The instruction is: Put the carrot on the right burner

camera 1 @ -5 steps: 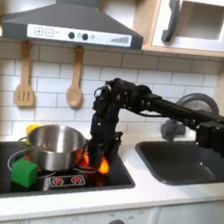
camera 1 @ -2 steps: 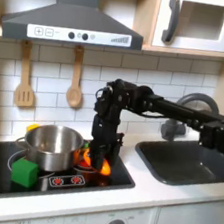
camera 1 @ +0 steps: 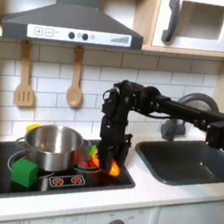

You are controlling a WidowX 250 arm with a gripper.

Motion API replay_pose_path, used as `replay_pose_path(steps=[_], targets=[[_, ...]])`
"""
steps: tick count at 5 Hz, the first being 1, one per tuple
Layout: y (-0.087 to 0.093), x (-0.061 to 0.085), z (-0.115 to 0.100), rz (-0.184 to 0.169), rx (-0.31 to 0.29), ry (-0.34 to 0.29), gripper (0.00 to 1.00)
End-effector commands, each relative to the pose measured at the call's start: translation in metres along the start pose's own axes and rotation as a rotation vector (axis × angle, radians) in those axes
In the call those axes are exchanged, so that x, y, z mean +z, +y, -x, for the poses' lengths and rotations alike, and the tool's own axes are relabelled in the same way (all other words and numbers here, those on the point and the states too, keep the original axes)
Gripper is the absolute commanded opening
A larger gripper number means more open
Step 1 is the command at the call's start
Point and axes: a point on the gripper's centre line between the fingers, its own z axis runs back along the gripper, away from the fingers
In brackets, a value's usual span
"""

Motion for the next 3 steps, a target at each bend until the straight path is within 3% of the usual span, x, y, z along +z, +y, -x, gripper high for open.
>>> replay_pose_path(steps=[1,2,3], targets=[[-0.0023,0.0005,0.0065,0.008,-0.006,0.003,0.0],[0.0001,0.0014,0.0075,0.006,-0.001,-0.001,0.0],[0.0009,0.0024,0.006,0.002,0.001,0.0,1.0]])
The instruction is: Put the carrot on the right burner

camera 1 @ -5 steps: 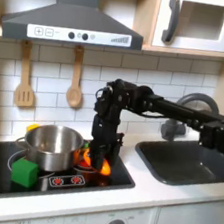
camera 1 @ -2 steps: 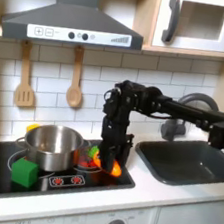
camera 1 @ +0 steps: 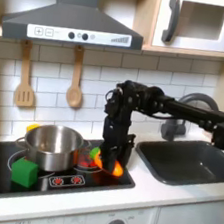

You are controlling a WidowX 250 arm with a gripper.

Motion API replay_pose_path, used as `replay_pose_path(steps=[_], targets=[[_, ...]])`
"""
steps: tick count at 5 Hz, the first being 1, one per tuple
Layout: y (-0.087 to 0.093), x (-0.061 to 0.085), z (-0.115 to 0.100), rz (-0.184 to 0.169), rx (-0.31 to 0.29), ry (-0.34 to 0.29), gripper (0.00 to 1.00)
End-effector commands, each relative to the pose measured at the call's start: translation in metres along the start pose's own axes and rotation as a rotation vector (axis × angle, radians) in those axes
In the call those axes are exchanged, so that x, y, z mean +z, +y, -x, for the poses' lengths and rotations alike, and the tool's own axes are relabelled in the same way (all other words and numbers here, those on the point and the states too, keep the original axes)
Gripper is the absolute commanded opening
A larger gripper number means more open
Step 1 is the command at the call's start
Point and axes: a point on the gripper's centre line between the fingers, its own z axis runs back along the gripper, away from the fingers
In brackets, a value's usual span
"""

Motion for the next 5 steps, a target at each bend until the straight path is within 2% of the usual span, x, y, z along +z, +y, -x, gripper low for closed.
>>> replay_pose_path(steps=[1,4,5], targets=[[0.001,0.0,0.0,-0.004,0.006,0.004,1.0],[0.0,0.001,-0.008,0.002,0.009,-0.006,1.0],[-0.004,0.008,-0.015,0.012,0.006,-0.026,1.0]])
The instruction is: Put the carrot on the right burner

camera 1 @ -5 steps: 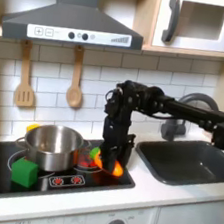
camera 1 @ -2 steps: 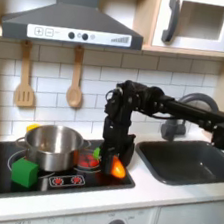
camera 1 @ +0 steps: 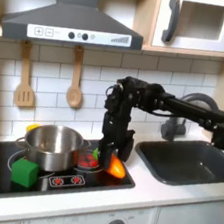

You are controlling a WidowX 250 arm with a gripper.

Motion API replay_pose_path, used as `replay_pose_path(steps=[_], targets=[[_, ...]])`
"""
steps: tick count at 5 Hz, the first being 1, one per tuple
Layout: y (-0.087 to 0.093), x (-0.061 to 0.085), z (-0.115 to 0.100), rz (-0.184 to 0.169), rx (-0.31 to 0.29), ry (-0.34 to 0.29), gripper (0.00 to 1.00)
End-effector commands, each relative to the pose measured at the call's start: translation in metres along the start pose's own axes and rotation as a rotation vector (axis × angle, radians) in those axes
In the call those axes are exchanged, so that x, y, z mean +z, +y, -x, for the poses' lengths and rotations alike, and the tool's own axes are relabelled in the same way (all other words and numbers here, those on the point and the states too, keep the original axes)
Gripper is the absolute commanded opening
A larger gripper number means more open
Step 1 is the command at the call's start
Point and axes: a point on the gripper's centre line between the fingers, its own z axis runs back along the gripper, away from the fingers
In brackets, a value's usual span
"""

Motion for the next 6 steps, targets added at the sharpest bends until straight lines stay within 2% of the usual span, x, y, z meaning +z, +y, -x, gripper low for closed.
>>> replay_pose_path(steps=[1,4,6], targets=[[-0.004,-0.003,-0.011,0.003,0.0,0.007,1.0],[-0.004,-0.007,-0.005,0.005,-0.012,0.024,1.0],[-0.003,-0.017,-0.001,-0.002,-0.011,0.048,1.0]])
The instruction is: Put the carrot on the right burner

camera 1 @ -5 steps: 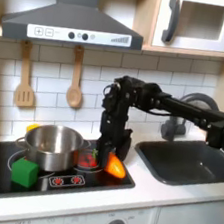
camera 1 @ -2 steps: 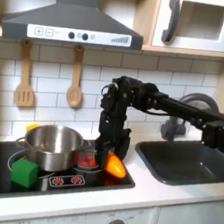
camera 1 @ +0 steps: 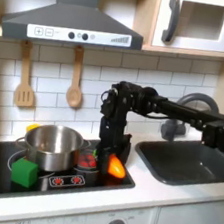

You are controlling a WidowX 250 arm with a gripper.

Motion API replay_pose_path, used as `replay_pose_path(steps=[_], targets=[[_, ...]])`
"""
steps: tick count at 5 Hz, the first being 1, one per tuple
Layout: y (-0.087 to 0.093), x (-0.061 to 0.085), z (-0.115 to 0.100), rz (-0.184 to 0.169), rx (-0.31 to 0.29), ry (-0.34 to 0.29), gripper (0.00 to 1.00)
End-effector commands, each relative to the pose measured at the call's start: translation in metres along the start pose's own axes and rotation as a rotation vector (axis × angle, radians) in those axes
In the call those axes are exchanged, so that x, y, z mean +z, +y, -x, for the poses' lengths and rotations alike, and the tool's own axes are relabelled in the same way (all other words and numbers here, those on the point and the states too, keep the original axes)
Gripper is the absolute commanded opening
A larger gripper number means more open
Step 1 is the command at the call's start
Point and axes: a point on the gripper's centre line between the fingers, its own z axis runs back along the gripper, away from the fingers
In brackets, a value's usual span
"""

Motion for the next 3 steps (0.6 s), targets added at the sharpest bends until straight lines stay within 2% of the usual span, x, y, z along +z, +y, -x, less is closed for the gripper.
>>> replay_pose_path(steps=[1,3], targets=[[0.0004,-0.0028,0.0019,0.002,0.001,0.003,1.0],[0.0016,-0.0025,0.0001,0.001,0.004,0.002,0.0]])
